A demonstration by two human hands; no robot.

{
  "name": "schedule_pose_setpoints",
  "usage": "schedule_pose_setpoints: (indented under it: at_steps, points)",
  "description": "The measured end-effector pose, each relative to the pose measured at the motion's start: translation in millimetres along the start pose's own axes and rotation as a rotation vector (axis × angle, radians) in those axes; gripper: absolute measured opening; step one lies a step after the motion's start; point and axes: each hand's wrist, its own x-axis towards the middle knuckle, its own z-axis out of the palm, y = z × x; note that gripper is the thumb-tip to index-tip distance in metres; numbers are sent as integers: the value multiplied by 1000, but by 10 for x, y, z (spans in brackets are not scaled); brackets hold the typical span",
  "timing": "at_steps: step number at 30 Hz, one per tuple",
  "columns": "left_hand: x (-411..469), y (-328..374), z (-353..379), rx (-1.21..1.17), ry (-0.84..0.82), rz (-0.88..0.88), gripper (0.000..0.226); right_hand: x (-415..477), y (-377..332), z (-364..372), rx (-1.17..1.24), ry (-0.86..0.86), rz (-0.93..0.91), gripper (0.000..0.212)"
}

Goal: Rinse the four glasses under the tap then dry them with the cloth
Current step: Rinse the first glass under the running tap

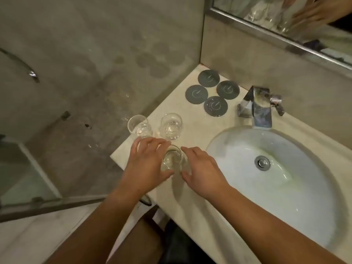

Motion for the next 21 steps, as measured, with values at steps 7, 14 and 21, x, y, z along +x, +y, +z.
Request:
schedule_pose_setpoints:
  at_steps: [7, 14, 21]
  points:
    - [123, -54, -9, -84, -11, 60, 80, 54, 122, 123, 243, 53, 3, 62]
    - [157, 201, -218, -324, 41, 25, 78, -122, 387, -8, 696, 239, 164, 42]
    - [343, 761, 54, -649, 41, 93, 70, -289, 1011, -14, 1648, 82, 547, 46]
